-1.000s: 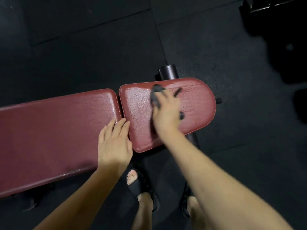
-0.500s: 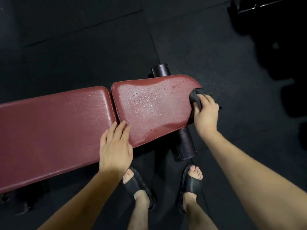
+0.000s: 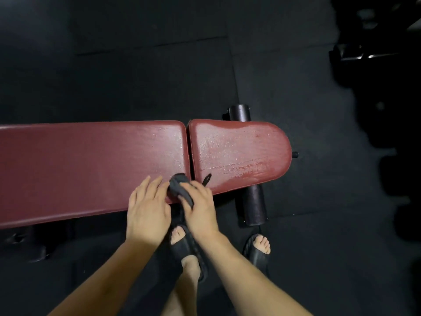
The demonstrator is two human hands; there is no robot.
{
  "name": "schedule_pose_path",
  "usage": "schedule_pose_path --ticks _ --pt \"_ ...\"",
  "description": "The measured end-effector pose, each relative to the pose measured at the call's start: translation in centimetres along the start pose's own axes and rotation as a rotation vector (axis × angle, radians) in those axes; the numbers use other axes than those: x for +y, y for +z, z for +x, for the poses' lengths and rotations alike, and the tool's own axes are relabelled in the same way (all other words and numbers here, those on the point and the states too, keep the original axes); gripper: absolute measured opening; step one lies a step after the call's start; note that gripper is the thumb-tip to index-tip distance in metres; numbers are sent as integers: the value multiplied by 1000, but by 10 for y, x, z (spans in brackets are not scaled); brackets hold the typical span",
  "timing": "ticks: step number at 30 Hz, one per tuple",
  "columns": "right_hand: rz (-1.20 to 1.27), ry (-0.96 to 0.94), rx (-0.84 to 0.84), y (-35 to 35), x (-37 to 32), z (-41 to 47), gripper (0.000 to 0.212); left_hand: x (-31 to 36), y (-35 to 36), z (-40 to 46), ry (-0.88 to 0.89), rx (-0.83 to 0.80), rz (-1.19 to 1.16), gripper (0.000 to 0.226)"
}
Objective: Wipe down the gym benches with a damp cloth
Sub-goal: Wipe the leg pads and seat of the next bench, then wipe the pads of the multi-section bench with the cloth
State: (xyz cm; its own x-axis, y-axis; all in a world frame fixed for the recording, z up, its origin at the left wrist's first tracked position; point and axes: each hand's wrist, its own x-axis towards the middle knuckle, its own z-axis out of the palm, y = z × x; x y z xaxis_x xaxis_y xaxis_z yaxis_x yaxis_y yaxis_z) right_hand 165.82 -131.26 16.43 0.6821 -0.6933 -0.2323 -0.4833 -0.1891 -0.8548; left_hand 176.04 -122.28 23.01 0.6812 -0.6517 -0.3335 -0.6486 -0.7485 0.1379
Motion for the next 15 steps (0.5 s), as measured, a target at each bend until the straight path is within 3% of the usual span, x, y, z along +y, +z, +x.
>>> schedule_pose_path --ticks 3,9,15 --pt "33 68 -100 -28 -29 -12 37 -4 -39 -10 -39 -11 -41 50" --pt "74 173 -11 -118 -118 -12 28 17 -154 -17 18 17 -103 50" --pt "160 121 83 -235 -253 -22 17 68 -279 -38 160 70 -143 51"
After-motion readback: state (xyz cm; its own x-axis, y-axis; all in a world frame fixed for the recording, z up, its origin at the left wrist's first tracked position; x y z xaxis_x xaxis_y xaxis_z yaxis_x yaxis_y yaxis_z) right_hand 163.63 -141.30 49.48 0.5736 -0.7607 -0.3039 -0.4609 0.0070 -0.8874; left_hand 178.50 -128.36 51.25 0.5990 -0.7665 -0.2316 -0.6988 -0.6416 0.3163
